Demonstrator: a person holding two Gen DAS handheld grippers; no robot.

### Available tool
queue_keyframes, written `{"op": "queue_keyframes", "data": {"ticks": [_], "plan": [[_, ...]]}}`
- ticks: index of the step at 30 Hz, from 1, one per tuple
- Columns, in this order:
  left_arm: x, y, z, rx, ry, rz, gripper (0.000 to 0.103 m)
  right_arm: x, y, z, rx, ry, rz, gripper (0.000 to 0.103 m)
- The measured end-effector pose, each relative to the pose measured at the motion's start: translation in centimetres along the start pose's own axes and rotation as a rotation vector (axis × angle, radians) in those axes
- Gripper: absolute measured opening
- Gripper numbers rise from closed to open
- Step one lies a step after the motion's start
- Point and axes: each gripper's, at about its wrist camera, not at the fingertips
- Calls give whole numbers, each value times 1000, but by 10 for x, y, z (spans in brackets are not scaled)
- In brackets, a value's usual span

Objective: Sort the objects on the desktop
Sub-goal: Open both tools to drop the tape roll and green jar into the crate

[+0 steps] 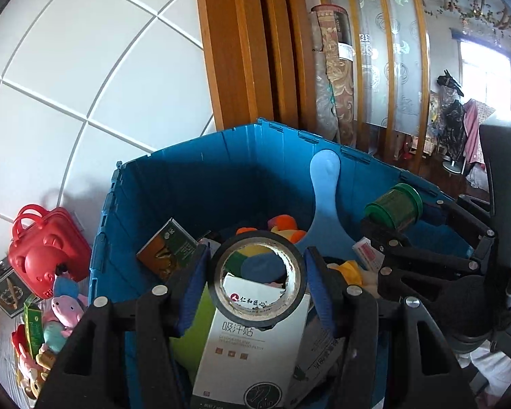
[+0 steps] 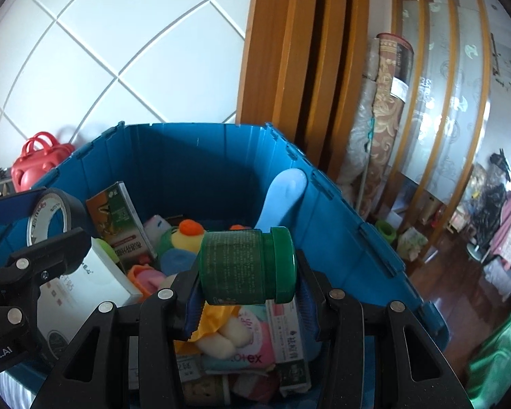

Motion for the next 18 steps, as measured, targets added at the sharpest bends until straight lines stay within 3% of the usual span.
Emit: {"op": "queue_keyframes", "data": {"ticks": [2, 3, 4, 5, 6, 13, 18], "plan": [[0, 3, 1, 2, -1, 11, 67, 1, 1, 0, -2, -1, 7, 48], [0, 4, 2, 15, -9, 18, 77, 2, 1, 1, -5, -6, 8, 63], [0, 6, 5, 26, -26, 29, 81, 2, 0, 2, -12, -12, 8, 75], [0, 8, 8, 30, -38, 38, 82, 2, 0, 4, -34, -20, 10, 94], [0, 11, 13, 27, -48, 47, 85, 2, 0, 6, -39, -24, 13, 99], [-11, 32, 42, 64, -79, 105, 102, -4, 1, 25, -36, -29, -3, 103], [-19, 54, 65, 82, -70, 134, 102, -7, 8, 44, 43, -4, -71, 103]]}}
Point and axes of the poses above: each gripper's, at about its wrist camera, not at the fingertips, and z roughly against the way its jaws point, y to its left, x to its top, and after that the axes turned 15 degrees about x, right-handed
